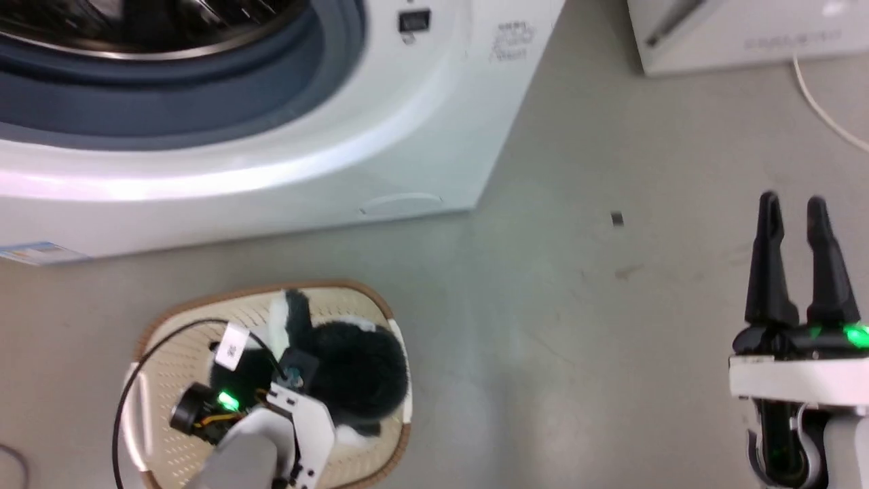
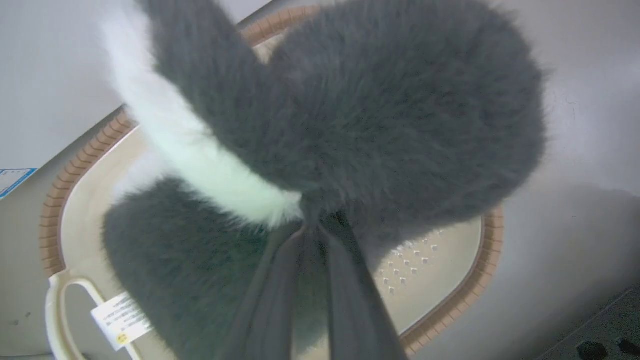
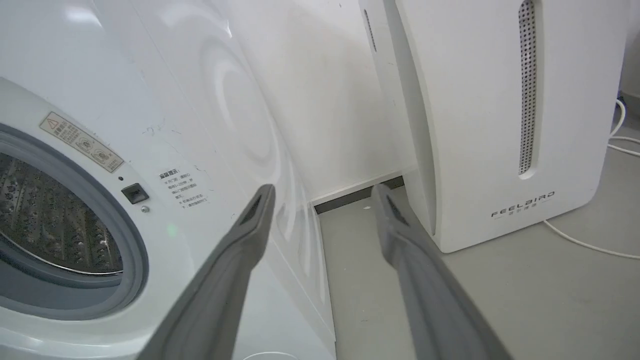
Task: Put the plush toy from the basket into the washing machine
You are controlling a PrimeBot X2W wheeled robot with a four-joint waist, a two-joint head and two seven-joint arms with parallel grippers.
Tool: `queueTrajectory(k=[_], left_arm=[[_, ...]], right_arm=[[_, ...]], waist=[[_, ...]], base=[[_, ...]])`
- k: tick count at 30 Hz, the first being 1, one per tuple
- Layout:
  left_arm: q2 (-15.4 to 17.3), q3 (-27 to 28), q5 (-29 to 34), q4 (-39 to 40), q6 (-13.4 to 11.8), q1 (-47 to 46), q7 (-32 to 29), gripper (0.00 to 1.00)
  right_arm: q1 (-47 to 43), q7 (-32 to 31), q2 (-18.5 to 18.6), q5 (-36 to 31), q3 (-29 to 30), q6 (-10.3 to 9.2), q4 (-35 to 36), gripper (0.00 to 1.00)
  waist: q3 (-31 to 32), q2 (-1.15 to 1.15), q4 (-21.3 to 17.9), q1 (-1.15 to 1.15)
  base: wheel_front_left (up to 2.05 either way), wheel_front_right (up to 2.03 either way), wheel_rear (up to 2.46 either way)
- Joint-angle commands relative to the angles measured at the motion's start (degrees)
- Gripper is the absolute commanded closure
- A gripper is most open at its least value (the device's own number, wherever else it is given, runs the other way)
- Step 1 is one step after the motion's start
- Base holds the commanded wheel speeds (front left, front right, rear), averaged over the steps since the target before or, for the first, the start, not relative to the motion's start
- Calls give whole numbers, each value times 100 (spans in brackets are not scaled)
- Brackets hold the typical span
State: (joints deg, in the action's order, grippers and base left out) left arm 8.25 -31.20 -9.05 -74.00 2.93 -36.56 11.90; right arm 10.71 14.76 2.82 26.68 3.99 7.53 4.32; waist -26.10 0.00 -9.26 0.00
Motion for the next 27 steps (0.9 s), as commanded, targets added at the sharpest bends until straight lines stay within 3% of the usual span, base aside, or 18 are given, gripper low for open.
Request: queueTrajectory(k=[1,9,27], left_arm=[[-28,32,-57,13,-52,108,109,100],[-70,141,-247,354,-118,464,301,100],[195,767,-324,3205,-548,1661,309,100]], right_arm=[[-119,24,6,-43,11,-4,-26,0],[-500,24,6,-195,74,-4,-102,0],[-1148,24,6,-327,146,-4,-104,0]], waist=[[361,0,217,0],[1061,0,479,0],[1956,0,921,0]], base=[[0,0,0],[0,0,0],[0,0,0]])
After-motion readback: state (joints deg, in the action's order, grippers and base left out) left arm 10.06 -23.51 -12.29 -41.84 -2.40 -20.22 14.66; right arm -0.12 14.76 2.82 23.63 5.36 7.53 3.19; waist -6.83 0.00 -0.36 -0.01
